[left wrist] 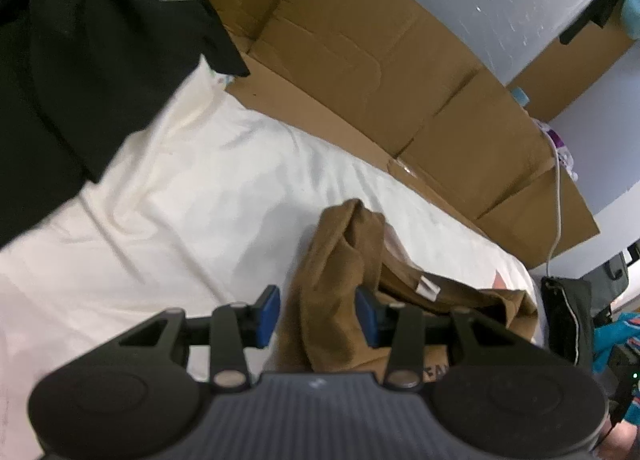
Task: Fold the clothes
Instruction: 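Open the left gripper and release the sweatshirt while the right gripper holds it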
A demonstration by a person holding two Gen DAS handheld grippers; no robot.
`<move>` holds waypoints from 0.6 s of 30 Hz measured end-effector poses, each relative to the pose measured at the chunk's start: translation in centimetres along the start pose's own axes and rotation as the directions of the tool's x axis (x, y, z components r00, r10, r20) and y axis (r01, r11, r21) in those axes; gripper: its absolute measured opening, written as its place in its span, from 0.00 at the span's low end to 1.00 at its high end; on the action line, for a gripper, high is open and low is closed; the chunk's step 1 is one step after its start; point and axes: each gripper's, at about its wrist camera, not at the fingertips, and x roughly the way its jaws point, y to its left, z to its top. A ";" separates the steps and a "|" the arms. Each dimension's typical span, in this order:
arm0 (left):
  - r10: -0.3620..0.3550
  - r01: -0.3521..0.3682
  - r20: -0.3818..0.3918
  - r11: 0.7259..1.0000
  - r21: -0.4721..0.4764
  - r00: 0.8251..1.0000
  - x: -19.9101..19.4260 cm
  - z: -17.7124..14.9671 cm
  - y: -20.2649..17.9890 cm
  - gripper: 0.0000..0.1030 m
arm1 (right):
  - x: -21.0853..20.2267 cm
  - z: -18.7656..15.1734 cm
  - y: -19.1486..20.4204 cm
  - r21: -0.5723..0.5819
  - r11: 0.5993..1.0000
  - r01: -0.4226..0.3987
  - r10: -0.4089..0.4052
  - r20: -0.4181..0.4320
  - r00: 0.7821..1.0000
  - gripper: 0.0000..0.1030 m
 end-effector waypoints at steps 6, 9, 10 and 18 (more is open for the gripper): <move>-0.015 0.016 0.042 0.999 -0.041 0.999 -0.6 0.4 1.7 0.42 | 0.8 -0.1 -0.1 0.009 1.000 -0.010 0.010 -0.027 1.000 0.22; -0.028 0.031 0.048 0.998 -0.055 0.998 -0.4 0.3 2.1 0.42 | 0.7 -0.1 -0.3 0.018 1.000 -0.024 0.025 -0.043 0.999 0.07; -0.038 0.041 0.051 0.997 -0.061 0.998 -0.3 0.3 2.2 0.42 | 0.6 -0.1 -0.3 0.019 1.000 -0.025 0.026 -0.046 0.999 0.07; -0.024 0.026 0.038 0.999 -0.033 0.999 2.1 -0.4 1.9 0.26 | 0.3 -0.3 0.0 -0.004 1.000 -0.015 0.015 -0.058 0.998 0.07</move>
